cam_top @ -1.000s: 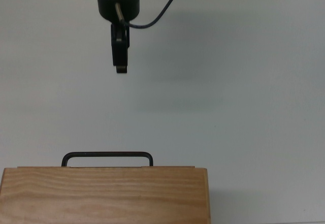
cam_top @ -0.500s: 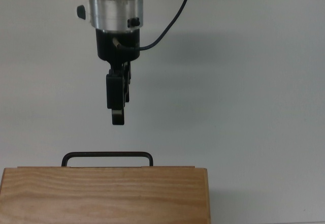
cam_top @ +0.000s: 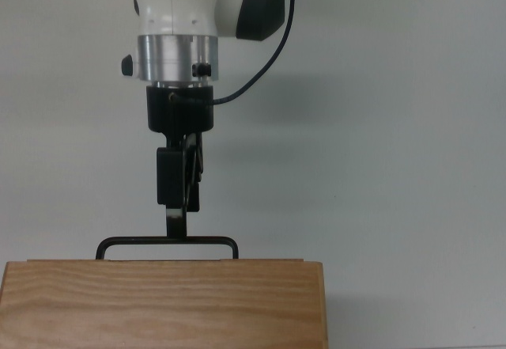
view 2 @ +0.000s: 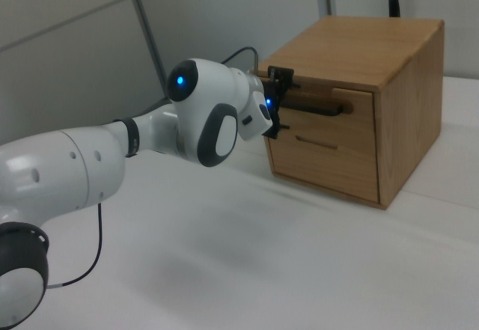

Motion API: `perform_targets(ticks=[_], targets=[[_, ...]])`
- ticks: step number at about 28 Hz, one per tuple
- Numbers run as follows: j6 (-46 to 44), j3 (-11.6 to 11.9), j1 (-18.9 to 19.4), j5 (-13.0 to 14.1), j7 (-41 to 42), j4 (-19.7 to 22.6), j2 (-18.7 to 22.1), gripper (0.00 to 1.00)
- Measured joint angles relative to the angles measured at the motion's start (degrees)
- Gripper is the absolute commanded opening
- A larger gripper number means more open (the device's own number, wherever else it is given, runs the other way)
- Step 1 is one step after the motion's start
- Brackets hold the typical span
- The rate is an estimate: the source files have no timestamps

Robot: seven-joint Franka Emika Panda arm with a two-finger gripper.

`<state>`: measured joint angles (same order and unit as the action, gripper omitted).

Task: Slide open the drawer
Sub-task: 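Move the gripper to the black handle of the upper drawer and grasp it, then pull the handle outward, sliding the upper drawer out of the cabinet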

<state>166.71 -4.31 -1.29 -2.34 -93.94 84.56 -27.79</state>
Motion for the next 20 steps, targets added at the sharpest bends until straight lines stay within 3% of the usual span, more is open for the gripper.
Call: perform_targets(ticks=[2, 3, 6, 7, 8, 12, 20], targets=[[2.0, 0.0, -0.1, 0.2, 0.0, -0.1, -1.0, 0.92], [2.9, 0.0, -0.1, 0.3, 0.0, -0.2, -1.5, 0.81], [5.4, 0.1, -0.3, 0.3, 0.0, -0.4, -2.9, 0.63], [5.8, 0.1, -0.4, 0.3, 0.0, -0.4, -3.1, 0.54], [6.0, 0.1, -0.4, 0.3, 0.0, -0.4, -3.3, 0.38], [6.2, 0.1, -0.6, 1.0, 0.0, -0.7, -3.4, 0.0], [6.2, 0.1, -0.8, 1.2, 0.0, -1.6, -3.4, 0.0]])
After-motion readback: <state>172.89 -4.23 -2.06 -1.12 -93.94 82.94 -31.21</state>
